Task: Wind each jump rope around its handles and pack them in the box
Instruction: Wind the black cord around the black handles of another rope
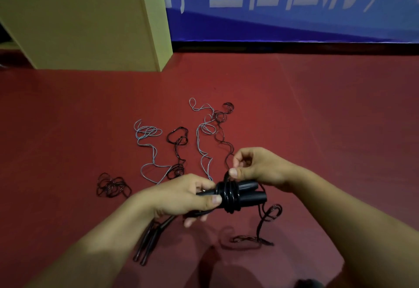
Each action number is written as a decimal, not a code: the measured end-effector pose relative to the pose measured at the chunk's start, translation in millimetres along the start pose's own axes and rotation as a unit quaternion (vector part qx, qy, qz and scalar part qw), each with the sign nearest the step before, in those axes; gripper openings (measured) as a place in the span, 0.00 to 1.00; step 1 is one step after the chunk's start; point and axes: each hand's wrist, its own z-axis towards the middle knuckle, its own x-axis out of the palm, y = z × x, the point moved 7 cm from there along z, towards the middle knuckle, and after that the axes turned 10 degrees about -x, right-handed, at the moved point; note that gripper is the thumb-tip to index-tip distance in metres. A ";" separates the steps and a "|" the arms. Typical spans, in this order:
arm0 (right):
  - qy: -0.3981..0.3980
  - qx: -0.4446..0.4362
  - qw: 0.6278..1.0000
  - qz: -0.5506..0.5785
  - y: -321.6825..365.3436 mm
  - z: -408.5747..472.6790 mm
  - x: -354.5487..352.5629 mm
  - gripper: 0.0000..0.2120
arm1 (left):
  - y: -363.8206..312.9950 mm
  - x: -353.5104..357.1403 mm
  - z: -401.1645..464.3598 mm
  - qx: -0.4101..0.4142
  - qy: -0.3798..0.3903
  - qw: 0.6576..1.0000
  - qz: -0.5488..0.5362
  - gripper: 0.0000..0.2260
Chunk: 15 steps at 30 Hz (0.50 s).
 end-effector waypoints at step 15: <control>-0.062 -0.007 0.998 -0.018 2.1 2.8 20.0 0.06 | -1.4 -16.8 0.2 0.069 -0.040 0.965 -0.249 0.15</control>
